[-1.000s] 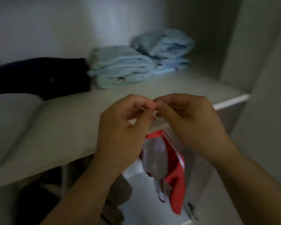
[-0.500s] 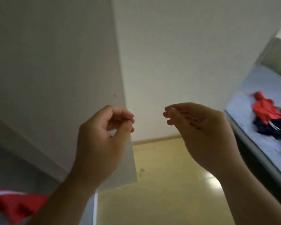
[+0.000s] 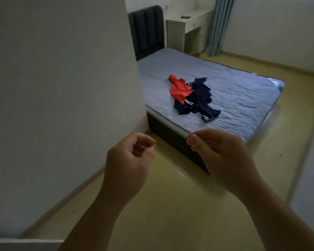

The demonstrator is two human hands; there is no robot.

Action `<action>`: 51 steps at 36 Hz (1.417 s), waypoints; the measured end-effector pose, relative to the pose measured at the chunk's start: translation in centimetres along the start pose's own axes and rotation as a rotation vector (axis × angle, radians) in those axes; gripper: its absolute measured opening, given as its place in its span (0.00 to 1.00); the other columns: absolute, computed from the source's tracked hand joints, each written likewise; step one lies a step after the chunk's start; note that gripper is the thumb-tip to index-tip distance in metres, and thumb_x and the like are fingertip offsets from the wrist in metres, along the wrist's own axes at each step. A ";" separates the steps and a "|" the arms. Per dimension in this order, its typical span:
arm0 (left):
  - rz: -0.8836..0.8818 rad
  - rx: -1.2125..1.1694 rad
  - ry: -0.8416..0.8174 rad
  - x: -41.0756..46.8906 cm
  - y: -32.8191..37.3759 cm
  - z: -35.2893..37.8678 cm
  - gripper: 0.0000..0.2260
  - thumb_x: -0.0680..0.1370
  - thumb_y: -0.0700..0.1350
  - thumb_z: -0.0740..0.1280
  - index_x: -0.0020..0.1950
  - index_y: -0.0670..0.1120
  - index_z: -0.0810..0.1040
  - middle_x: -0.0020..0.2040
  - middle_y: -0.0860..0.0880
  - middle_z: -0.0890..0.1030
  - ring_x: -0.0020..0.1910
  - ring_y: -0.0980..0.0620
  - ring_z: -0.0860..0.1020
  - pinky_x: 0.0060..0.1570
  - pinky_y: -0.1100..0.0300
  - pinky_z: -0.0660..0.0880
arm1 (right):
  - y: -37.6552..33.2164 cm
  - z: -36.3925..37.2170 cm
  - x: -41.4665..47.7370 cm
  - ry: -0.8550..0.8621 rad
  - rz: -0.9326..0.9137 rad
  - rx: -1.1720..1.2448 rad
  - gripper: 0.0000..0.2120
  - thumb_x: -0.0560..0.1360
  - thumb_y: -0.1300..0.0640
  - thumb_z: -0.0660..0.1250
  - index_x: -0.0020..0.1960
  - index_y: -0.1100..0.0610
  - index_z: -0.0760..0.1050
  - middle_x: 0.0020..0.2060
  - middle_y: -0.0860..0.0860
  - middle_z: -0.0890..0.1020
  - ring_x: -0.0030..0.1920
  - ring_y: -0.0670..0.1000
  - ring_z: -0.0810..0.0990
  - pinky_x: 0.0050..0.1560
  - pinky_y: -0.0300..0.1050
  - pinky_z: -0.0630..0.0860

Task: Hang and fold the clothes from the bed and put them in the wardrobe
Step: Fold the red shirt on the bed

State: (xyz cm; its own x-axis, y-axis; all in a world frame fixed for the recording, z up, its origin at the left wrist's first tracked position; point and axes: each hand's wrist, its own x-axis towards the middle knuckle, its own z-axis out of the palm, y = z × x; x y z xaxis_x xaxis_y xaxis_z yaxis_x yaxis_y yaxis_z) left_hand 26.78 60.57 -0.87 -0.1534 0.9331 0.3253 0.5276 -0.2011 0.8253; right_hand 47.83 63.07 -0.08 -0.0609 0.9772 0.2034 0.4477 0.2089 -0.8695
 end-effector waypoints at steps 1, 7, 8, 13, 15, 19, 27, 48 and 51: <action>0.002 0.008 -0.028 1.2 0.2 1.8 0.08 0.76 0.41 0.72 0.45 0.55 0.81 0.39 0.58 0.83 0.39 0.57 0.83 0.38 0.71 0.76 | 1.1 -1.2 1.0 0.006 0.025 -0.008 0.05 0.78 0.51 0.70 0.49 0.48 0.85 0.38 0.37 0.85 0.41 0.36 0.83 0.43 0.31 0.77; -0.053 -0.002 -0.165 8.1 -0.4 11.0 0.06 0.76 0.45 0.71 0.45 0.57 0.81 0.39 0.58 0.83 0.39 0.57 0.83 0.38 0.66 0.79 | 7.2 -6.5 7.7 0.075 0.102 -0.061 0.05 0.78 0.50 0.70 0.48 0.47 0.85 0.37 0.35 0.84 0.40 0.34 0.82 0.40 0.26 0.73; -0.057 0.006 -0.189 9.5 -0.8 12.5 0.06 0.76 0.45 0.71 0.45 0.57 0.81 0.39 0.59 0.83 0.39 0.57 0.82 0.39 0.65 0.79 | 8.2 -7.3 9.1 0.082 0.113 -0.074 0.06 0.78 0.49 0.69 0.48 0.47 0.85 0.38 0.36 0.84 0.40 0.35 0.82 0.41 0.28 0.74; -0.047 0.018 -0.254 17.4 -3.4 19.7 0.06 0.75 0.48 0.70 0.46 0.60 0.80 0.39 0.59 0.83 0.39 0.59 0.82 0.38 0.69 0.76 | 13.8 -10.1 16.6 0.105 0.167 -0.174 0.09 0.79 0.47 0.66 0.50 0.48 0.84 0.39 0.38 0.84 0.43 0.36 0.81 0.44 0.33 0.77; -0.062 0.009 -0.282 21.1 -4.9 22.8 0.07 0.75 0.47 0.70 0.46 0.61 0.79 0.40 0.60 0.83 0.40 0.59 0.82 0.38 0.71 0.75 | 15.9 -10.8 19.8 0.109 0.187 -0.233 0.10 0.79 0.47 0.66 0.51 0.48 0.84 0.39 0.38 0.84 0.43 0.36 0.81 0.43 0.29 0.75; -0.162 0.023 -0.387 28.5 -6.9 29.3 0.08 0.77 0.44 0.71 0.44 0.58 0.81 0.39 0.59 0.83 0.40 0.58 0.83 0.39 0.62 0.80 | 19.4 -12.4 25.9 0.079 0.252 -0.271 0.10 0.81 0.49 0.64 0.54 0.50 0.83 0.44 0.41 0.84 0.45 0.39 0.81 0.49 0.41 0.79; -0.159 0.125 -0.470 41.7 -8.6 39.0 0.05 0.76 0.46 0.71 0.43 0.56 0.80 0.39 0.61 0.81 0.40 0.63 0.79 0.32 0.71 0.73 | 27.6 -14.4 38.2 0.082 0.388 -0.256 0.09 0.82 0.49 0.63 0.53 0.47 0.83 0.42 0.42 0.84 0.44 0.42 0.80 0.46 0.43 0.78; -0.134 0.727 -0.927 75.5 -36.5 60.9 0.17 0.76 0.36 0.61 0.63 0.43 0.79 0.60 0.41 0.75 0.61 0.40 0.75 0.61 0.49 0.73 | 52.1 0.5 72.8 -0.074 0.736 -0.092 0.16 0.85 0.55 0.55 0.68 0.50 0.75 0.64 0.46 0.79 0.43 0.37 0.74 0.39 0.28 0.67; -0.047 0.874 -1.082 78.9 -44.1 65.8 0.18 0.76 0.37 0.59 0.65 0.45 0.75 0.62 0.43 0.72 0.64 0.40 0.71 0.61 0.46 0.73 | 56.6 5.0 75.7 -0.028 0.799 -0.053 0.17 0.85 0.55 0.54 0.70 0.49 0.74 0.58 0.47 0.82 0.35 0.37 0.68 0.36 0.30 0.63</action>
State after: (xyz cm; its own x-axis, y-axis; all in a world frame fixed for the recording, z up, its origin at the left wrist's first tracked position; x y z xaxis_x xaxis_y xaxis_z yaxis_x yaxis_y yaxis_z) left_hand 46.38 162.67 -41.92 0.3185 0.7790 -0.5402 0.9468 -0.2887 0.1420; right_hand 64.10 149.07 -36.10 0.2739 0.8313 -0.4836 0.4074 -0.5558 -0.7246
